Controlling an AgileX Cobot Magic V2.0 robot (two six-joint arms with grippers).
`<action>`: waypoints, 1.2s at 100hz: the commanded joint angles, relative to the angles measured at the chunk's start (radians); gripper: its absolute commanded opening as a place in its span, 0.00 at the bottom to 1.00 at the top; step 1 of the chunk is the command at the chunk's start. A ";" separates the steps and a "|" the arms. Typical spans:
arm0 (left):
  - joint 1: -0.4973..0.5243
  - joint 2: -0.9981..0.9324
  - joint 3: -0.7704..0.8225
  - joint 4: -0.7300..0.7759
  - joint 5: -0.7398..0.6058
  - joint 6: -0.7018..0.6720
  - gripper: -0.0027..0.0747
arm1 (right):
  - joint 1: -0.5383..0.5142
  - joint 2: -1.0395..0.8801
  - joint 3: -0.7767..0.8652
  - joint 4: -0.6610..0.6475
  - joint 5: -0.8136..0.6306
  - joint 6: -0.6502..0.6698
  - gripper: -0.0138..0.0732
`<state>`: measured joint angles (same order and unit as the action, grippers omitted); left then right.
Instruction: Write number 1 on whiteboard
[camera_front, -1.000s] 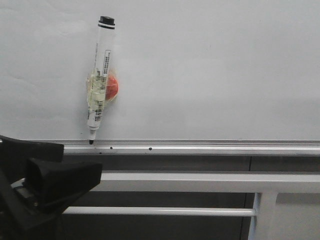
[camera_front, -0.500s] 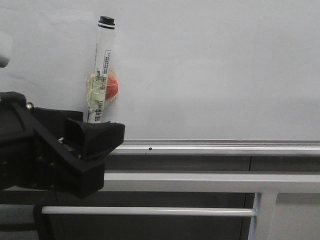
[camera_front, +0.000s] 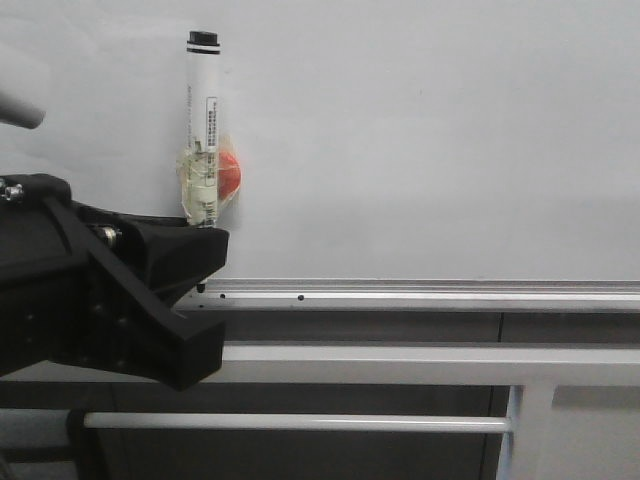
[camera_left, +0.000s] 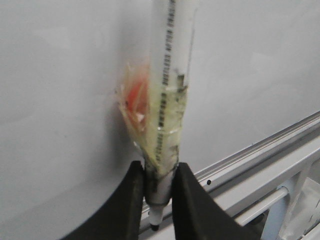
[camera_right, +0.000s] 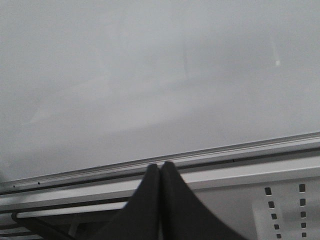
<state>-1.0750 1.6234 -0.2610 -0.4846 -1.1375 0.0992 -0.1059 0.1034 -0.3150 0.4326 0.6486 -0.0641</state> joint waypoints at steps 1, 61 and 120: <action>-0.008 -0.020 -0.016 0.021 -0.243 0.004 0.01 | 0.006 0.021 -0.034 0.022 -0.057 -0.015 0.09; -0.008 -0.065 -0.060 0.306 0.030 0.127 0.01 | 0.461 0.219 -0.188 0.010 0.036 -0.375 0.09; -0.008 -0.239 -0.350 0.404 0.887 0.430 0.01 | 0.645 0.513 -0.298 -0.010 0.031 -0.434 0.64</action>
<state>-1.0750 1.4282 -0.5789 -0.1173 -0.2348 0.5260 0.5214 0.5783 -0.5759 0.4132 0.7524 -0.4793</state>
